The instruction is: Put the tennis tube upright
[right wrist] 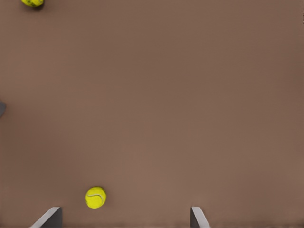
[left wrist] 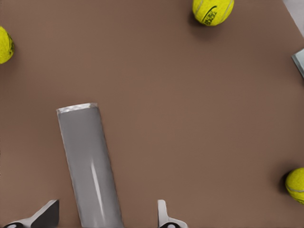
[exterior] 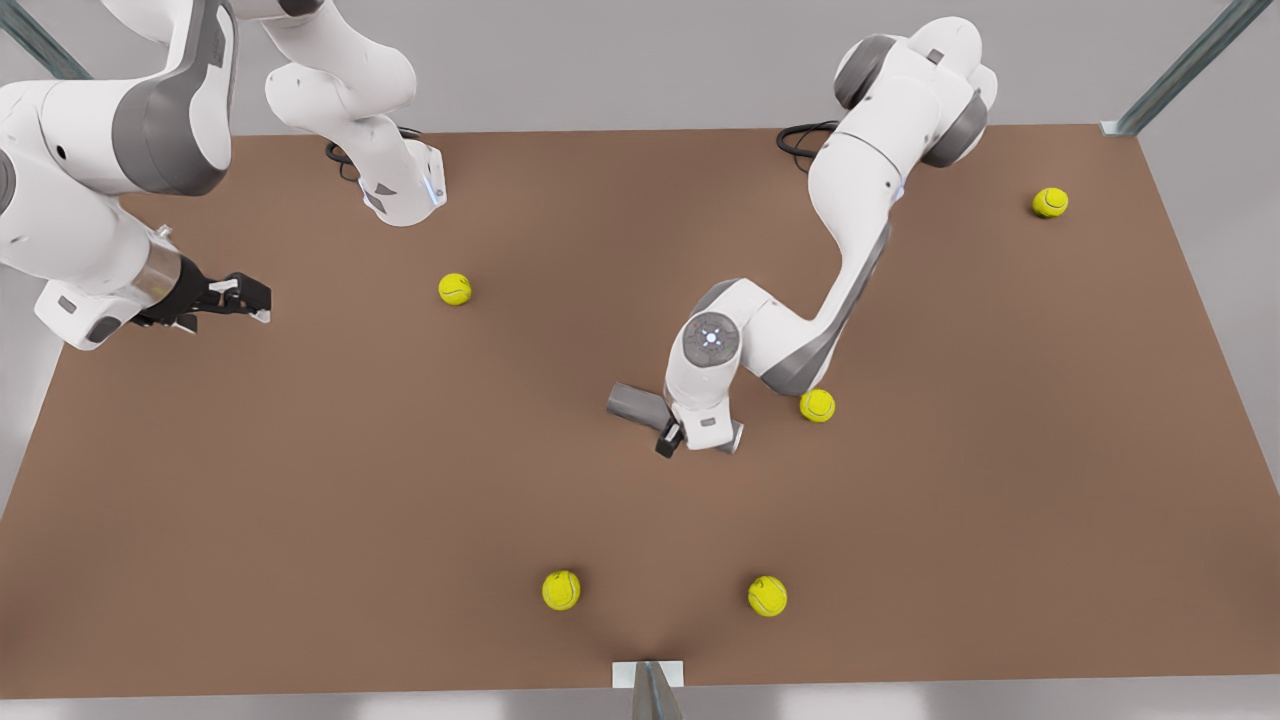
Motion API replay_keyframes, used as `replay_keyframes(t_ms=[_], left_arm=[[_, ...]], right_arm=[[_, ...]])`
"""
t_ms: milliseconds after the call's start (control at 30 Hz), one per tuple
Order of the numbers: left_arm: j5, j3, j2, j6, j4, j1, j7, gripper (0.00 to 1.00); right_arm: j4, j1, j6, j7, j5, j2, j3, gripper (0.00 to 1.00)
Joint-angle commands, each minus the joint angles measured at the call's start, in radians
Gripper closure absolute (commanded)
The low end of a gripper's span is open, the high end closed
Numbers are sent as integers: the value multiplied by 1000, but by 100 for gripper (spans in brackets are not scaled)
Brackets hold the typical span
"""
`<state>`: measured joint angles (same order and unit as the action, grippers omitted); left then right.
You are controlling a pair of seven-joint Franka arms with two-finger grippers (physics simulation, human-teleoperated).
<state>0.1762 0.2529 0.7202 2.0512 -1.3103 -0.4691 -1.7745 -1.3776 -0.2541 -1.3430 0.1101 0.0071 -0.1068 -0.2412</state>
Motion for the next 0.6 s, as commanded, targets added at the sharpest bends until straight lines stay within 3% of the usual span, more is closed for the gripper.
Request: replay_keyframes(t_ms=[0,200,567], left_arm=[[17,0,-1,24,-20,-6,-573,0],[19,0,27,4,-21,-36,-330,0],[54,0,94,-16,-20,-59,-240,0]], right_arm=[[2,-2,10,-136,1,1,-1,0],[0,-2,10,-133,1,-2,-1,0],[2,-5,10,-129,1,-8,-6,0]])
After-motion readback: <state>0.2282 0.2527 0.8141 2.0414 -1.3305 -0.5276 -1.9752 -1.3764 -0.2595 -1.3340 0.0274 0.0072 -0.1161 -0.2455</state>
